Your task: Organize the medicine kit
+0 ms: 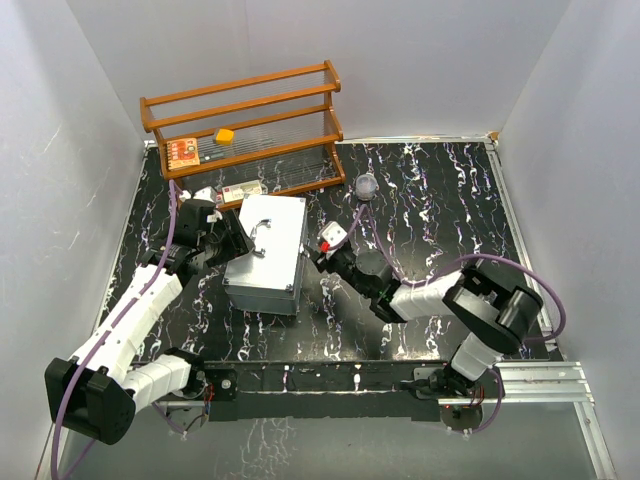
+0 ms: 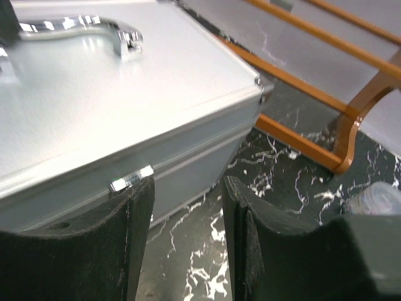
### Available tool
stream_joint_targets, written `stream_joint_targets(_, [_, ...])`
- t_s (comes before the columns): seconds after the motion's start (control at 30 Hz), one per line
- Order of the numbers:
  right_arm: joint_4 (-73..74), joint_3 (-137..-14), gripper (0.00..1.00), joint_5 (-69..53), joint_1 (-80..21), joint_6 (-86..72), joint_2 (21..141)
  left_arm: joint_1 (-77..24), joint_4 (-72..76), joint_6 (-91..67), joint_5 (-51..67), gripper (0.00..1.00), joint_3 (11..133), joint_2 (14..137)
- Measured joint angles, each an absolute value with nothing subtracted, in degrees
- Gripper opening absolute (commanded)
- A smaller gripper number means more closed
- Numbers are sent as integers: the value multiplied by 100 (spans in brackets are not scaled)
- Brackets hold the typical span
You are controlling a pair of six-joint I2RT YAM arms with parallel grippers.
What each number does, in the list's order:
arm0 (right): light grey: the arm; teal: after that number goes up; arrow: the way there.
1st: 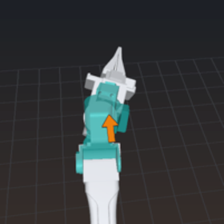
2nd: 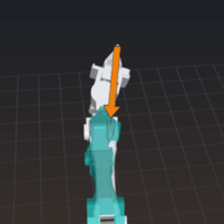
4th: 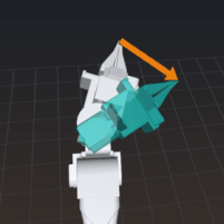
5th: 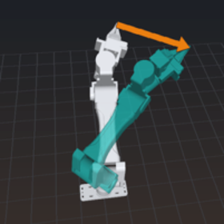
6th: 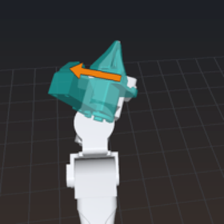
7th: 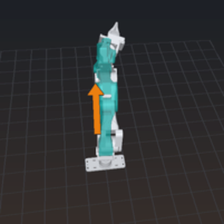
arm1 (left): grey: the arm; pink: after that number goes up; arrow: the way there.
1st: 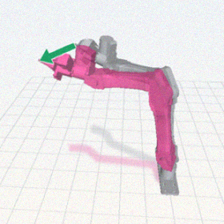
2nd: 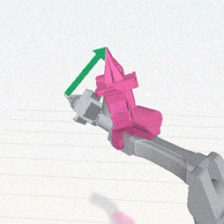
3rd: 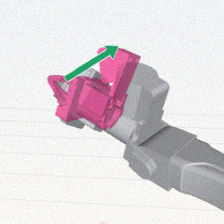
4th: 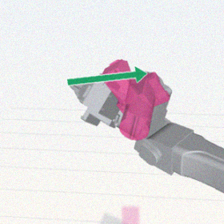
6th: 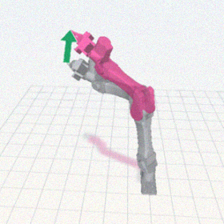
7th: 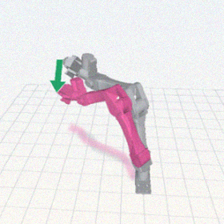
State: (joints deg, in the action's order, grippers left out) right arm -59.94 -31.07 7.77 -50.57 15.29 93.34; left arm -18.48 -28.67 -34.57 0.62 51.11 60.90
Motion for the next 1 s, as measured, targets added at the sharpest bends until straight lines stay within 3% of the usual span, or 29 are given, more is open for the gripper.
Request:
stream_joint_targets(0.43, [-5826,-3201,47,587,-5063,1352,8678,-1848,-2867,-3454,62,60,5111,6088])
stream_joint_targets(0.53, [-5452,-3208,40,884,-5017,886,8344,-1848,-2897,-3452,51,65,5133,6088])
stream_joint_targets(0.63, [-4311,-3570,28,1079,-4759,64,8049,-1848,-3020,-3448,69,67,5199,6101])
stream_joint_targets(0.77, [-2241,-4786,21,1061,-4390,-1076,8211,-1848,-3238,-3393,158,66,5387,6241])
stream_joint_targets(1.0, [207,-5712,12,788,-4316,-2482,8691,-1844,-3328,-3369,172,55,5472,6333])
